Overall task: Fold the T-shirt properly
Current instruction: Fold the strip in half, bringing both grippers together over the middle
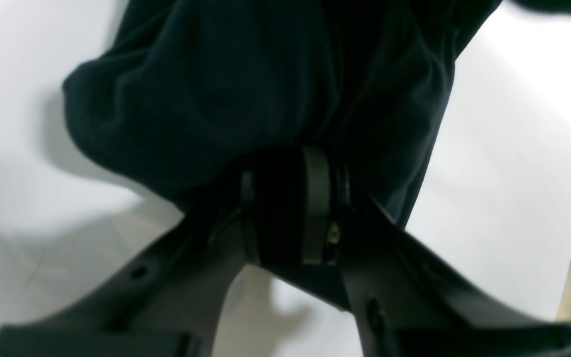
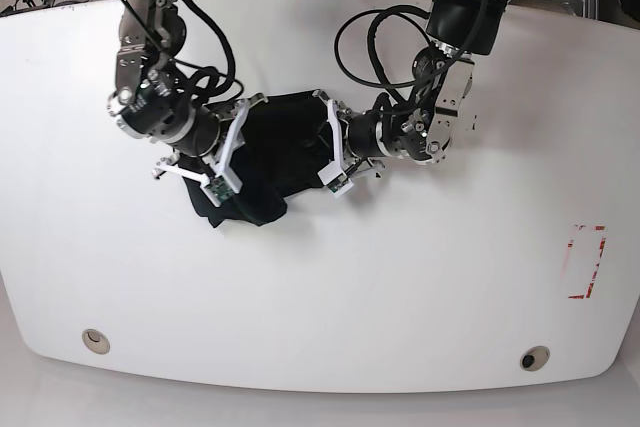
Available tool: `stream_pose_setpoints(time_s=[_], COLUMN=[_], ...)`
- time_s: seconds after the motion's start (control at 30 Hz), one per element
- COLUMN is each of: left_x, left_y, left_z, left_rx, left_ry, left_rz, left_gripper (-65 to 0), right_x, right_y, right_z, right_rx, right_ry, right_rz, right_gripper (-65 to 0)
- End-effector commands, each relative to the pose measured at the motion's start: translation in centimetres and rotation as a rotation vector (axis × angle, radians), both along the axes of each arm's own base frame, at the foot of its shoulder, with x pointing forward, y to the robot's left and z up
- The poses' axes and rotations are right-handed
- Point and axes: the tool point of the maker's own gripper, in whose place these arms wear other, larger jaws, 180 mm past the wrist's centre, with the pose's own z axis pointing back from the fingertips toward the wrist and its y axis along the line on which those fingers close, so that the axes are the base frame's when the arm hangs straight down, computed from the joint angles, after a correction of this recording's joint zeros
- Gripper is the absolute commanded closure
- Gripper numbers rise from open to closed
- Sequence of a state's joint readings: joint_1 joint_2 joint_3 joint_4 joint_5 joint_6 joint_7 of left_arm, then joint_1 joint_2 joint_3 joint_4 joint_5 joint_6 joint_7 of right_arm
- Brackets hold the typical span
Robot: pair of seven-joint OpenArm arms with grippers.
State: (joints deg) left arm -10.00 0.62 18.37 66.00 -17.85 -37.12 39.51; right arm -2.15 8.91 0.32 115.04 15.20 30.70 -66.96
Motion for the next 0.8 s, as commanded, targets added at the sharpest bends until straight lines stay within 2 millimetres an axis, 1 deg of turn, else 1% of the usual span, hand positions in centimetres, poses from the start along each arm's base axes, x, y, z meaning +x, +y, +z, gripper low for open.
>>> stream_pose_setpoints(time_s=[0.0, 0.07, 0.13, 0.23, 0.27, 0.33, 0.43, 0.5, 0.53, 0.6, 0.63, 0.77], left_x=[-3.5, -3.5, -3.5, -3.5, -3.5, -3.5, -3.4, -3.4, -3.4, -3.1, -2.8, -1.1], left_y=[4.3, 4.2, 4.2, 4.2, 4.1, 4.1, 3.9, 3.9, 3.9, 3.8, 3.5, 4.0], left_z=[-5.2, -5.2, -5.1, -5.1, -5.1, -5.1, -5.0, -5.0, -4.9, -4.7, -4.4, -3.1], left_rx=[0.310, 0.309, 0.307, 0.305, 0.304, 0.304, 0.299, 0.297, 0.295, 0.278, 0.253, 0.156], left_ry=[0.129, 0.129, 0.126, 0.127, 0.127, 0.127, 0.124, 0.125, 0.126, 0.126, 0.130, 0.129], left_rz=[-0.057, -0.058, -0.057, -0.057, -0.057, -0.057, -0.058, -0.056, -0.055, -0.038, -0.019, 0.079], left_gripper=[-10.3, -10.3, -10.3, -10.3, -10.3, -10.3, -10.3, -10.3, -10.3, -10.3, -10.3, -11.0], right_x=[0.2, 0.0, -0.3, -0.6, -0.7, -0.6, -1.0, -1.0, -1.0, -1.1, -0.9, -0.8], right_y=[1.7, 2.2, 2.8, 3.1, 3.2, 3.5, 3.9, 4.0, 4.1, 4.2, 4.1, 3.2], right_z=[0.7, 0.3, -0.4, -1.4, -1.8, -2.0, -2.4, -2.3, -2.2, -2.1, -1.7, -1.2], right_rx=[0.001, -0.027, -0.039, -0.044, -0.046, -0.037, -0.029, -0.019, -0.014, -0.009, -0.003, 0.005], right_ry=[-0.057, -0.065, -0.060, -0.045, -0.039, -0.045, -0.046, -0.054, -0.057, -0.065, -0.083, -0.100], right_rz=[0.042, 0.059, 0.071, 0.062, 0.056, 0.053, 0.049, 0.048, 0.049, 0.057, 0.054, 0.020], right_gripper=[-3.3, -6.3, -11.9, -21.9, -28.2, -35.4, -45.3, -49.0, -49.8, -49.5, -49.1, -49.0])
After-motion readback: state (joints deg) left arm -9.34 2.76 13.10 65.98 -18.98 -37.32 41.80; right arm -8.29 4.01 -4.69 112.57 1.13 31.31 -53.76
